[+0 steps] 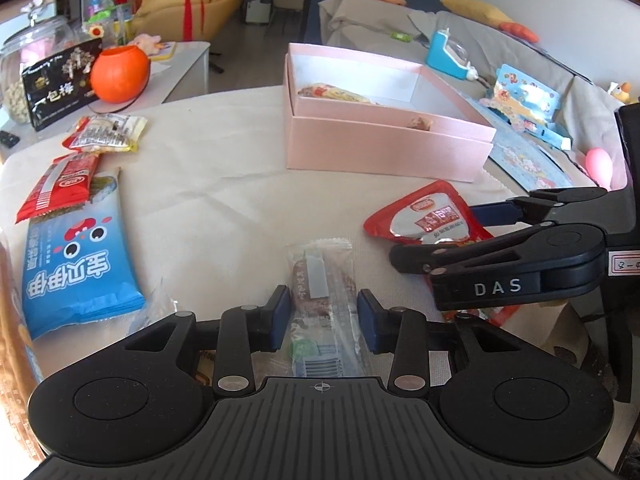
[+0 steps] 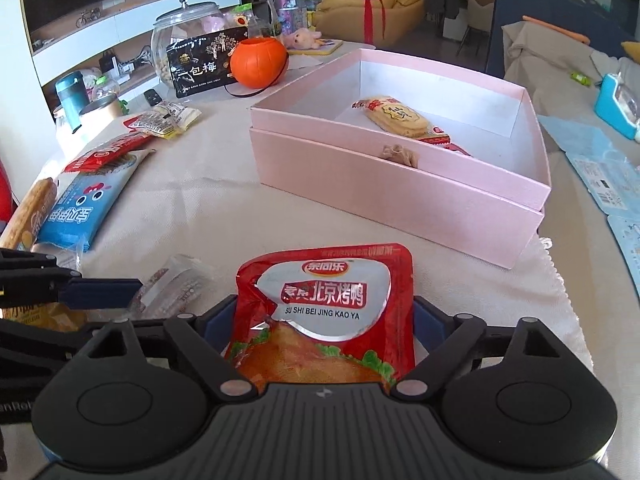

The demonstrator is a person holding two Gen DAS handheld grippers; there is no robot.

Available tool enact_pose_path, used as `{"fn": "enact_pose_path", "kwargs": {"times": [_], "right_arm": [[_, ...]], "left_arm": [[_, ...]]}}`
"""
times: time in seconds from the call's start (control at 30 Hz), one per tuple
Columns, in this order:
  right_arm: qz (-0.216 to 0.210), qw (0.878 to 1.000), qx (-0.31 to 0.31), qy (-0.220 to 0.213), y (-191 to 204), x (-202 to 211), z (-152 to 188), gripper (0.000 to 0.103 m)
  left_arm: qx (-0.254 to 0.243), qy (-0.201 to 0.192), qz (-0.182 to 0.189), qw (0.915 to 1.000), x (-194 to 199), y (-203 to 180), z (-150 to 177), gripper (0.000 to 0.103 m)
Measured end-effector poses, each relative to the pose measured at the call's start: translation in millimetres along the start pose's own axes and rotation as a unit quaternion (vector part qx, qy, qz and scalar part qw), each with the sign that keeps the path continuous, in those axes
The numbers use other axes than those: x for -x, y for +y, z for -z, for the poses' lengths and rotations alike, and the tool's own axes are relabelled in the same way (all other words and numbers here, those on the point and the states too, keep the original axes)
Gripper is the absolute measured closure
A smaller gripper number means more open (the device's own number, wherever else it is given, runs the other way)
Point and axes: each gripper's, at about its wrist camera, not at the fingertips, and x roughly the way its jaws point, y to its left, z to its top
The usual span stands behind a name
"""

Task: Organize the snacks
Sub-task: 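Keep holding the clear bag and roast-duck packet, moving them toward the pink box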

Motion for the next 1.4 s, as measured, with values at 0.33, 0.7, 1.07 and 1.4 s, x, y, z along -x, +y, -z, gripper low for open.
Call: {"fn": "enact_pose_path", "kwargs": {"times": [0.33,0.7,1.07,1.4], "right_arm": [[0.016,0.999,-0.047,-0.009,-40,16,9,0.029],[-0.007,1.0,0.014,0.002,-28,22,14,0.02],[-0.02,1.0,0.017,-0.017,-38,26,35,0.009],[-0.003,1.0,0.018,0.015,-36,32,27,0.021]], "left_arm": [[0.003,-0.003,-0.001,1.0,1,-2,1,0.061],[0.008,0.003,0.011,0.9999,1,-7,2,0.06],[0.001,-0.006,0.0,1.0,1,-12,5,0.06],[-0.014,-0.009,-0.004,0.9998,1,-15,6,0.059]]}}
